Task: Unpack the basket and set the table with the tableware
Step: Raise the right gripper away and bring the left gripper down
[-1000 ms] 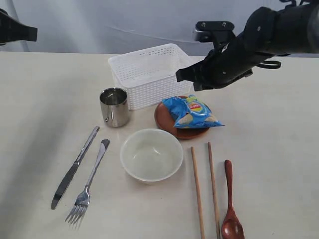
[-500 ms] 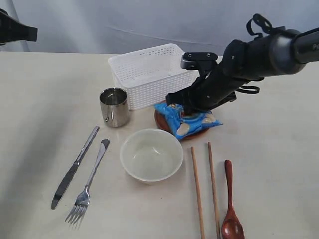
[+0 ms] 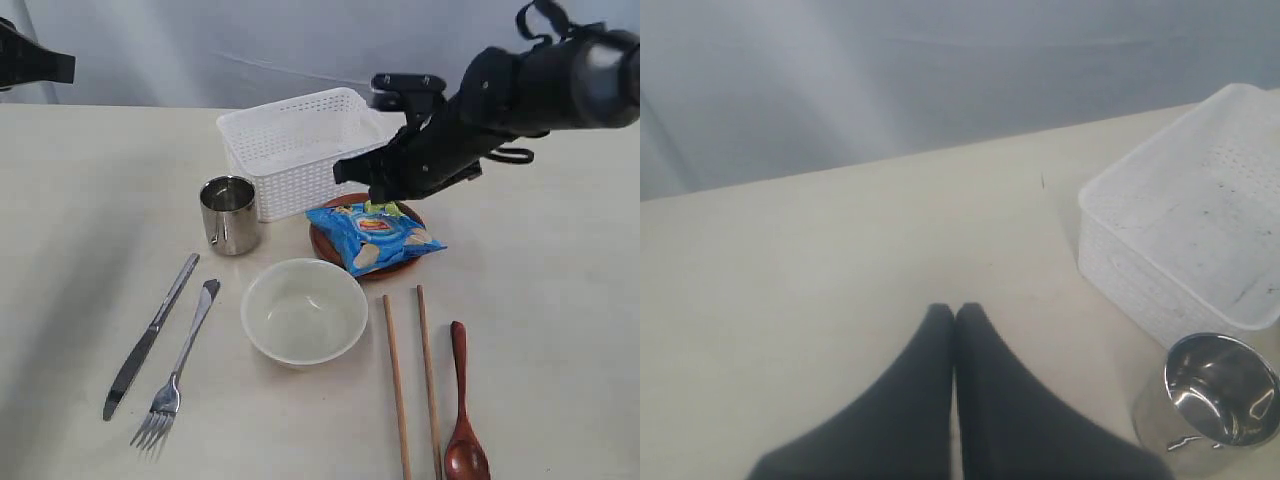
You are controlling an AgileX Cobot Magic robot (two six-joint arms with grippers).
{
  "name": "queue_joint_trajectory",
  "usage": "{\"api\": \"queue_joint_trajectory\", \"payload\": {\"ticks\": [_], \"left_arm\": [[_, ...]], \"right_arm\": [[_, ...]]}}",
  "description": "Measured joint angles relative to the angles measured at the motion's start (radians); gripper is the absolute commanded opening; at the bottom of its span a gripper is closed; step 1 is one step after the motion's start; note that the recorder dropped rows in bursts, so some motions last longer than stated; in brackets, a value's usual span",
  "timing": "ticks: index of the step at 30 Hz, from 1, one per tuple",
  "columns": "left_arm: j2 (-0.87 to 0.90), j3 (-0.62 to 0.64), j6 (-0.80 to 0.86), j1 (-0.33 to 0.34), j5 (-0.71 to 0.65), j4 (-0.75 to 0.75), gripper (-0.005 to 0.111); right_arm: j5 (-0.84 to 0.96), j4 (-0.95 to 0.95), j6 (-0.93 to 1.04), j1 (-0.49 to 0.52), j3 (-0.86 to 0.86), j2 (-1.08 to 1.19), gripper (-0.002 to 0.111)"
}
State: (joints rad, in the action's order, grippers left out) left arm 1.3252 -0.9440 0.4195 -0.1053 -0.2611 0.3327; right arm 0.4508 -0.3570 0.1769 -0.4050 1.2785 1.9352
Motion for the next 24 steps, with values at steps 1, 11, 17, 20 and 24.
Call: {"api": "queue_joint_trajectory", "payload": {"ticks": [1,11,17,20,24], "left_arm": [[0.0,0.0,0.0,0.0,0.0,0.0,0.0],[0.0,0.0,0.0,0.0,-0.056,0.006,0.0],[0.004,0.0,0.046,0.0,-0.376,0.015,0.0],[0.04,0.0,0.049,-0.003,-0.447,0.015,0.0],[0.117,0.0,0.049,-0.066,-0.457,0.015,0.0]], "right_arm": [[0.007,0.004,0.0,0.0,0.0,-0.024,0.0],[0.186,0.033,0.033,-0.074,0.0,-0.162,0.0],[0.146,0.14,0.045,-0.003,-0.054,-0.203,0.0],[0.05,0.15,0.077,0.112,-0.131,-0.238,0.0],[-0.034,0.152,0.101,0.234,-0.174,-0.262,0.0]]}}
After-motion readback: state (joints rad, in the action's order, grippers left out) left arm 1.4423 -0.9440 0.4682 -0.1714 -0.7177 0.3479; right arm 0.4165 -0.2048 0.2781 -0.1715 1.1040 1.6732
